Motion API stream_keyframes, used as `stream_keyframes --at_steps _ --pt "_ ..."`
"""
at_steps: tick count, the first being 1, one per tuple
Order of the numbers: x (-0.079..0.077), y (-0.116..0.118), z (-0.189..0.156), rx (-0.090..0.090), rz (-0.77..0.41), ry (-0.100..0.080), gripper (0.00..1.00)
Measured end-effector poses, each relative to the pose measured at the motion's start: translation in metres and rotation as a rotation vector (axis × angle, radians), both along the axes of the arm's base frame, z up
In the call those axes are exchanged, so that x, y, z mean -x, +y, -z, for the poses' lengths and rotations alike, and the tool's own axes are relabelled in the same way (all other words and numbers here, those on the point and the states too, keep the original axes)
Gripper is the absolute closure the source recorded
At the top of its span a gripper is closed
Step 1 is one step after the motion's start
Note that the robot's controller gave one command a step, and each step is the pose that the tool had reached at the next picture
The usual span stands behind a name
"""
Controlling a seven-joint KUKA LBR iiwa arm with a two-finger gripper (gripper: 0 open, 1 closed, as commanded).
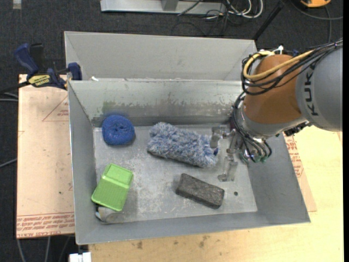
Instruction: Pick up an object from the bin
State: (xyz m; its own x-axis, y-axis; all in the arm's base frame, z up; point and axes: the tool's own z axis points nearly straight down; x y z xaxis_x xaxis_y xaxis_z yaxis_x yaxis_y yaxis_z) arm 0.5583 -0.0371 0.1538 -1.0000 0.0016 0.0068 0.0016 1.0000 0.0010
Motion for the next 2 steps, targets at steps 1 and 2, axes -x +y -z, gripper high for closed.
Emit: stream_keyframes --at_steps 1,2 --pt "-0.002 0.0 -0.004 0.0 -0.001 -0.008 0.0" --pt "-0.049 0.025 0.051 0.0 0.11 -0.015 0.0"
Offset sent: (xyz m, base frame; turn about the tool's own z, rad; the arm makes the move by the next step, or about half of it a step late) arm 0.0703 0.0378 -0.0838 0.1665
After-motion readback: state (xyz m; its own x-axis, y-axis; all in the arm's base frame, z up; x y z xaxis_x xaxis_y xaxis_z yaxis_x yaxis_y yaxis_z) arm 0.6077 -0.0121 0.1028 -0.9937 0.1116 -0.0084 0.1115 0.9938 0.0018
